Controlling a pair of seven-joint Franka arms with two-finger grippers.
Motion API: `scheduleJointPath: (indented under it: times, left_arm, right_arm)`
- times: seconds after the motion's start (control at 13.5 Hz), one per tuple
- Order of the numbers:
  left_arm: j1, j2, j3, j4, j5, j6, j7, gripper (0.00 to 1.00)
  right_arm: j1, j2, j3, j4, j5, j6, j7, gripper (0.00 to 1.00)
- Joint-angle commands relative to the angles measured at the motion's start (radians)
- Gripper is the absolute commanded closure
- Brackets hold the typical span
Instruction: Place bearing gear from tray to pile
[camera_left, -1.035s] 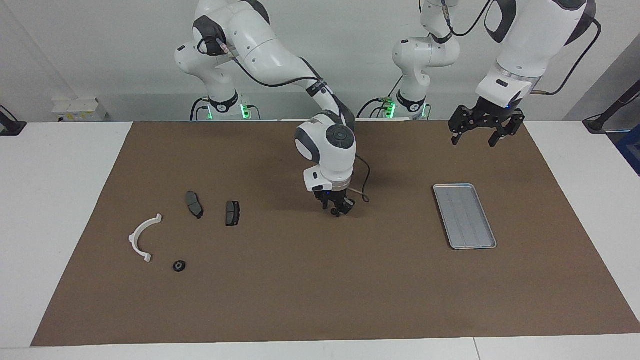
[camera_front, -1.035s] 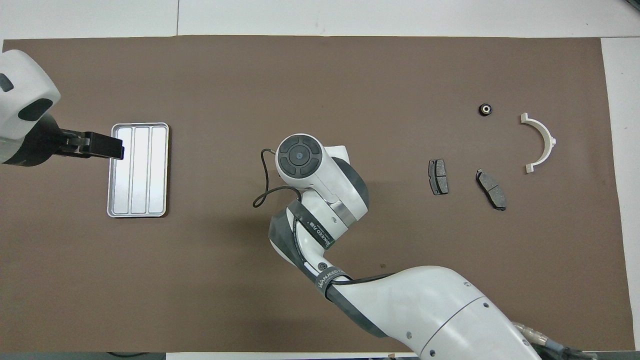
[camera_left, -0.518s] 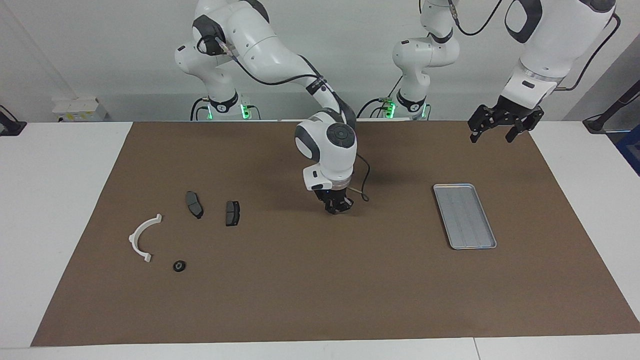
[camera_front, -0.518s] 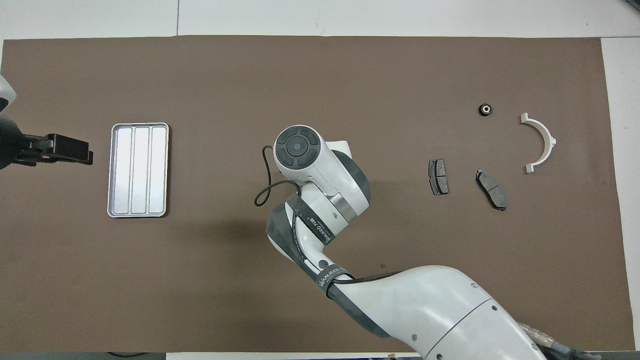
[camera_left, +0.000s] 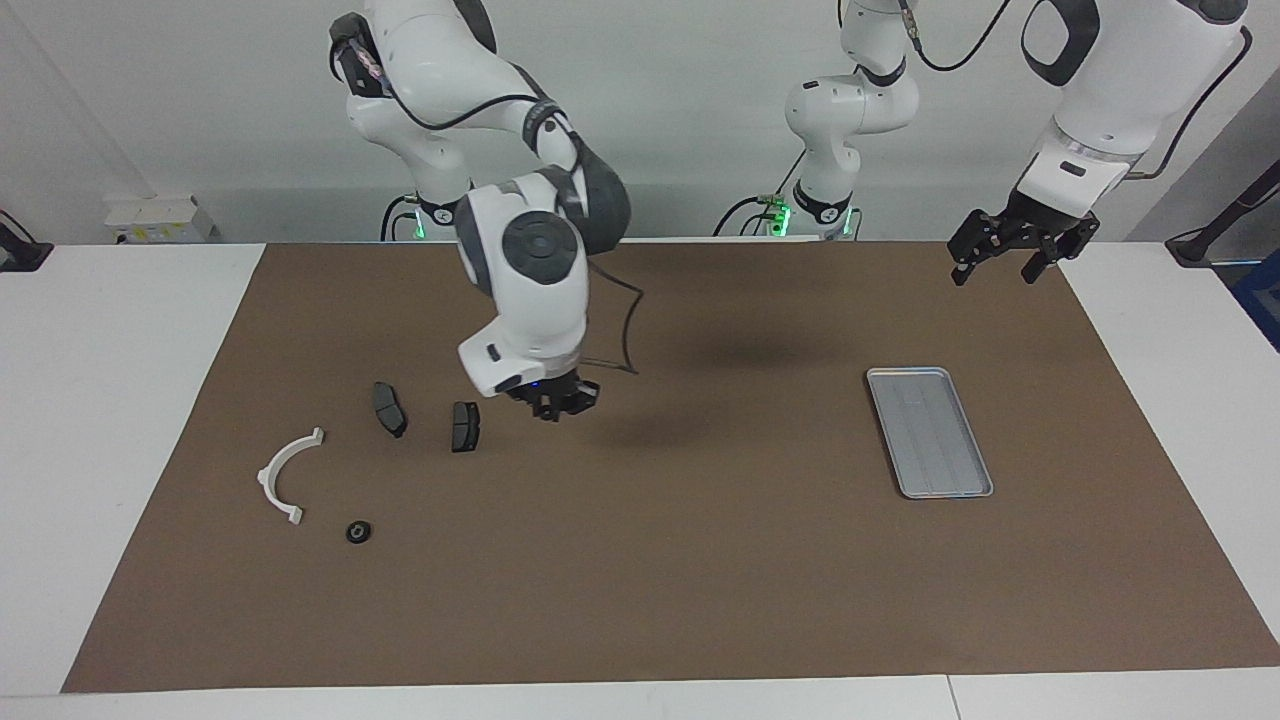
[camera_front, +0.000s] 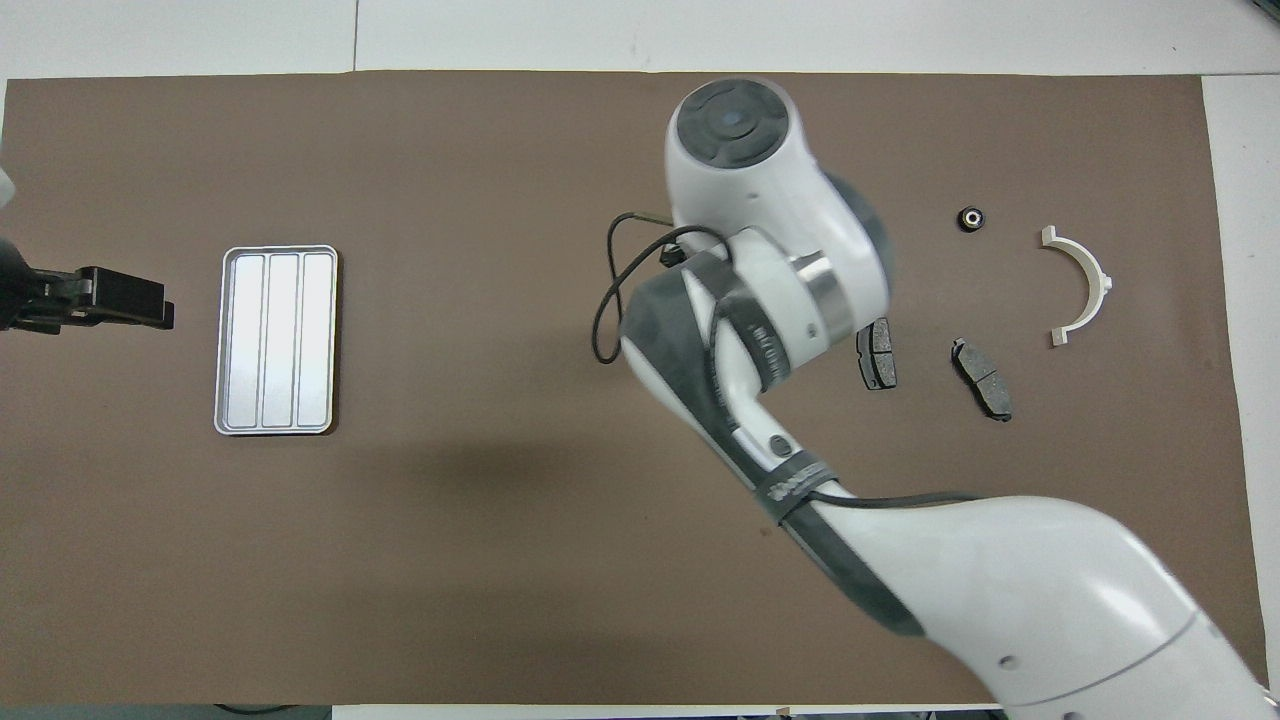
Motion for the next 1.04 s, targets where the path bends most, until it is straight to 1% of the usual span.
scheduleJointPath:
  times: [0.0, 0.07, 0.22, 0.3, 0.52, 0.74, 0.89, 0.96]
  left_arm:
    - [0.014, -0.021, -0.006, -0.011, 0.012, -0.014, 0.003, 0.00]
    - [0.014, -0.021, -0.006, -0.011, 0.012, -0.014, 0.003, 0.00]
    - [0.014, -0.022, -0.006, -0.016, 0.012, -0.016, 0.006, 0.00]
    - [0.014, -0.024, -0.006, -0.018, 0.012, -0.016, 0.006, 0.00]
    - [0.013, -0.024, -0.006, -0.019, 0.012, -0.014, 0.005, 0.00]
    - [0.013, -0.024, -0.006, -0.018, 0.015, -0.025, 0.005, 0.00]
    - [0.002, -0.024, -0.009, -0.016, 0.013, -0.033, 0.006, 0.00]
    - [-0.004, -0.024, -0.012, -0.016, 0.013, -0.031, 0.008, 0.00]
  right_arm:
    - [-0.120, 0.016, 0.014, -0.038, -0.008, 0.113, -0.266, 1.00]
    - [-0.164, 0.015, 0.014, -0.087, -0.008, 0.175, -0.346, 1.00]
    - [-0.218, 0.033, 0.014, -0.141, -0.007, 0.289, -0.422, 1.00]
    - [-0.231, 0.053, 0.014, -0.158, -0.007, 0.332, -0.425, 1.00]
    - [-0.249, 0.129, 0.014, -0.163, -0.005, 0.450, -0.425, 1.00]
    - [-0.255, 0.160, 0.014, -0.171, -0.005, 0.501, -0.425, 1.00]
    - [-0.263, 0.162, 0.014, -0.209, -0.001, 0.557, -0.424, 1.00]
    - [-0.263, 0.160, 0.014, -0.223, 0.005, 0.567, -0.417, 1.00]
